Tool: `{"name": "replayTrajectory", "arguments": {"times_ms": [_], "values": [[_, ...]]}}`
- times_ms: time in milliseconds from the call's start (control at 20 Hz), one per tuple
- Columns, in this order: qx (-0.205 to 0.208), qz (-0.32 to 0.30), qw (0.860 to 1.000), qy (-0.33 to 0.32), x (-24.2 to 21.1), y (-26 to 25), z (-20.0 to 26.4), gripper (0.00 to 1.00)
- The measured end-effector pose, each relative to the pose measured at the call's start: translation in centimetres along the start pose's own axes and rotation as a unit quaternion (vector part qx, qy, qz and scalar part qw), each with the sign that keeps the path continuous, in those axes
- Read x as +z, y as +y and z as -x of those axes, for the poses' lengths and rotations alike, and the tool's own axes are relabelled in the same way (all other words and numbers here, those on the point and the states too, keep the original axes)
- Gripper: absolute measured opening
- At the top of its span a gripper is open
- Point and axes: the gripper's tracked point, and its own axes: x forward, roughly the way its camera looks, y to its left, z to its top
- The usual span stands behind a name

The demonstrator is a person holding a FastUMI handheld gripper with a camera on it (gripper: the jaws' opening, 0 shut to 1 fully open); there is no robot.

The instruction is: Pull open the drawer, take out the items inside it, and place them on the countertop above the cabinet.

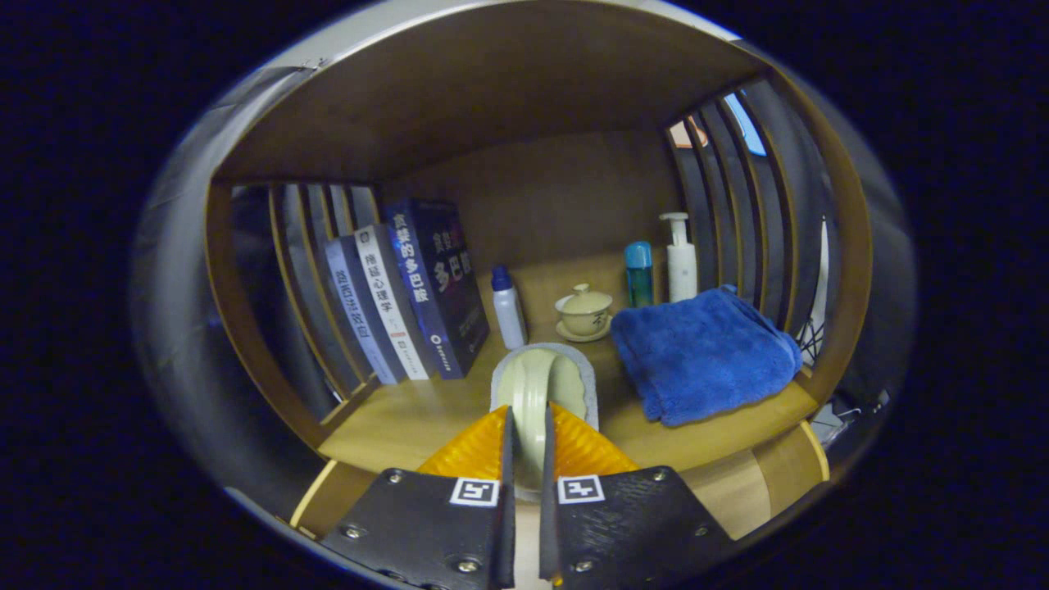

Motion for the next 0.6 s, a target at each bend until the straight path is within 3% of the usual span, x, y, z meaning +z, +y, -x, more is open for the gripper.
{"name": "replayTrajectory", "arguments": {"times_ms": [600], "values": [[-0.042, -0.064, 0.997, -0.006, 0.7, -1.6, -6.7, 0.16]]}}
